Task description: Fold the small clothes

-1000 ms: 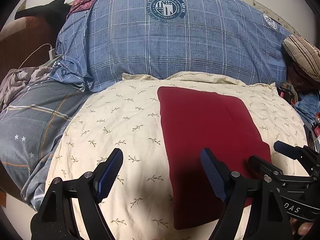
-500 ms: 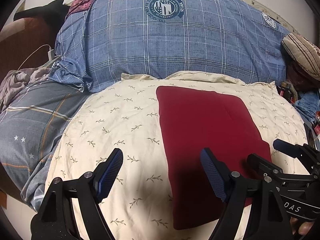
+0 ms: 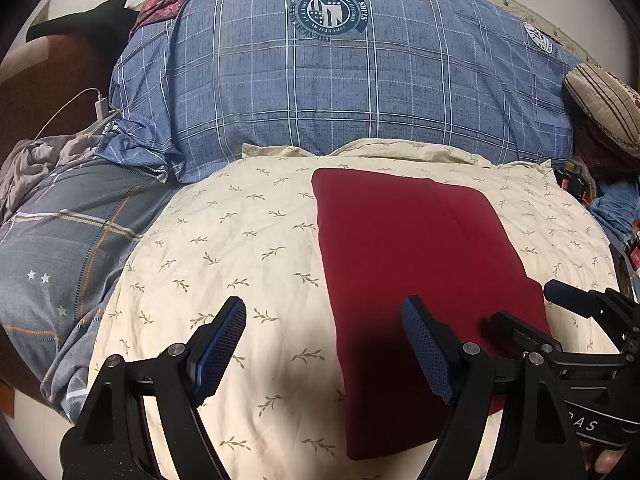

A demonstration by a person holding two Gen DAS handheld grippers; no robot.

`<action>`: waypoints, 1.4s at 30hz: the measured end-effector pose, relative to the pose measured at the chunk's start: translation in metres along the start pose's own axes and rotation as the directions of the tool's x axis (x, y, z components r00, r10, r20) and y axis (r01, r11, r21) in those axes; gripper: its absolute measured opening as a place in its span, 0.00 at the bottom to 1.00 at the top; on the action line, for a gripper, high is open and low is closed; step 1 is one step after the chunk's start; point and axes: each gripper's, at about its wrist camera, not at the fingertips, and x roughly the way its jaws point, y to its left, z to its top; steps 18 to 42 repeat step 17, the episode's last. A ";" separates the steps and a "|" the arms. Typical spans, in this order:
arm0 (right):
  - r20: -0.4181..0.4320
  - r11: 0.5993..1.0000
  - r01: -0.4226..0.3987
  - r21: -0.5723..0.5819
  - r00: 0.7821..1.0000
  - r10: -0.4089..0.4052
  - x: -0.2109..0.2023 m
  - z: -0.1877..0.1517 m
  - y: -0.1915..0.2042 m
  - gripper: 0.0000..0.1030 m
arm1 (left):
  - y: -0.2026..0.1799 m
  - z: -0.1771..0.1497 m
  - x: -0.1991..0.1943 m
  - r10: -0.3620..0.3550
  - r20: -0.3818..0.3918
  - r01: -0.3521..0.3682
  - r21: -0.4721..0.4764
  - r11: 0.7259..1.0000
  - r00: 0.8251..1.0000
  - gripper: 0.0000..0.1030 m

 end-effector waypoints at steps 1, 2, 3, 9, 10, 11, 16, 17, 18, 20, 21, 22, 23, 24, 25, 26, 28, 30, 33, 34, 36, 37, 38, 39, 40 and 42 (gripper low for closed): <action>-0.002 1.000 -0.001 -0.001 1.000 0.001 0.001 0.000 0.000 0.78 | 0.000 0.000 0.000 -0.001 -0.001 0.001 0.000 1.000 1.000 0.77; -0.005 1.000 -0.001 -0.002 1.000 0.001 0.002 0.000 0.000 0.78 | -0.001 0.000 0.001 -0.001 -0.002 0.001 0.000 1.000 1.000 0.77; -0.006 1.000 -0.002 -0.003 1.000 0.002 0.002 0.000 0.000 0.78 | -0.001 0.000 0.002 0.000 -0.003 0.000 0.000 1.000 1.000 0.77; -0.009 1.000 -0.001 -0.001 1.000 0.001 0.004 0.000 -0.001 0.78 | 0.000 -0.001 0.005 -0.010 -0.007 0.010 -0.007 1.000 1.000 0.78; -0.010 1.000 -0.001 0.000 1.000 0.001 0.004 0.000 -0.001 0.78 | 0.002 -0.001 0.008 -0.022 -0.014 0.022 -0.018 1.000 1.000 0.78; -0.011 1.000 -0.003 0.002 1.000 0.003 0.005 0.000 -0.002 0.78 | 0.005 -0.001 0.010 -0.035 -0.023 0.034 -0.034 0.999 0.999 0.78; -0.004 1.000 -0.008 0.024 1.000 0.008 0.005 0.007 -0.015 0.78 | 0.030 0.005 0.025 -0.055 -0.045 0.051 -0.089 0.995 0.997 0.78; 0.002 1.000 -0.002 0.031 1.000 0.002 0.004 0.011 -0.022 0.78 | 0.037 0.007 0.028 -0.053 -0.049 0.048 -0.099 0.994 0.997 0.78; 0.002 1.000 -0.002 0.031 1.000 0.002 0.004 0.011 -0.022 0.78 | 0.037 0.007 0.028 -0.053 -0.049 0.048 -0.099 0.994 0.997 0.78; 0.002 1.000 -0.002 0.031 1.000 0.002 0.004 0.011 -0.022 0.78 | 0.037 0.007 0.028 -0.053 -0.049 0.048 -0.099 0.994 0.997 0.78; 0.002 1.000 -0.002 0.031 1.000 0.002 0.004 0.011 -0.022 0.78 | 0.037 0.007 0.028 -0.053 -0.049 0.048 -0.099 0.994 0.997 0.78; 0.002 1.000 -0.002 0.031 1.000 0.002 0.004 0.011 -0.022 0.78 | 0.037 0.007 0.028 -0.053 -0.049 0.048 -0.099 0.994 0.997 0.78; 0.002 1.000 -0.002 0.031 1.000 0.002 0.004 0.011 -0.022 0.78 | 0.037 0.007 0.028 -0.053 -0.049 0.048 -0.099 0.994 0.997 0.78; 0.002 1.000 -0.002 0.031 1.000 0.002 0.004 0.011 -0.022 0.78 | 0.037 0.007 0.028 -0.053 -0.049 0.048 -0.099 0.994 0.997 0.78; 0.002 1.000 -0.002 0.031 1.000 0.002 0.004 0.011 -0.022 0.78 | 0.037 0.007 0.028 -0.053 -0.049 0.048 -0.099 0.994 0.997 0.78; 0.002 1.000 -0.002 0.031 1.000 0.002 0.004 0.011 -0.022 0.78 | 0.037 0.007 0.028 -0.053 -0.049 0.048 -0.099 0.994 0.997 0.78; 0.002 1.000 -0.002 0.031 1.000 0.002 0.004 0.011 -0.022 0.78 | 0.037 0.007 0.028 -0.053 -0.049 0.048 -0.099 0.994 0.997 0.78; 0.002 1.000 -0.002 0.031 1.000 0.002 0.004 0.011 -0.022 0.78 | 0.037 0.007 0.028 -0.053 -0.049 0.048 -0.099 0.994 0.997 0.78; 0.002 1.000 -0.002 0.031 1.000 0.002 0.004 0.011 -0.022 0.78 | 0.037 0.007 0.028 -0.053 -0.049 0.048 -0.099 0.994 0.997 0.78; 0.002 1.000 -0.002 0.031 1.000 0.002 0.004 0.011 -0.022 0.78 | 0.037 0.007 0.028 -0.053 -0.049 0.048 -0.099 0.994 0.997 0.78; 0.002 1.000 -0.002 0.031 1.000 0.002 0.004 0.011 -0.022 0.78 | 0.037 0.007 0.028 -0.053 -0.049 0.048 -0.099 0.994 0.997 0.78; 0.002 1.000 -0.002 0.031 1.000 0.002 0.004 0.011 -0.022 0.78 | 0.037 0.007 0.028 -0.053 -0.049 0.048 -0.099 0.994 0.997 0.78; 0.002 1.000 -0.002 0.031 1.000 0.002 0.004 0.011 -0.022 0.78 | 0.037 0.007 0.028 -0.053 -0.049 0.048 -0.099 0.994 0.997 0.78; 0.002 1.000 -0.002 0.031 1.000 0.002 0.004 0.011 -0.022 0.78 | 0.037 0.007 0.028 -0.053 -0.049 0.048 -0.099 0.994 0.997 0.78; 0.002 1.000 -0.002 0.031 1.000 0.002 0.004 0.011 -0.022 0.78 | 0.037 0.007 0.028 -0.053 -0.049 0.048 -0.099 0.994 0.997 0.78; 0.002 1.000 -0.002 0.031 1.000 0.002 0.004 0.011 -0.022 0.78 | 0.037 0.007 0.028 -0.053 -0.049 0.048 -0.099 0.994 0.997 0.78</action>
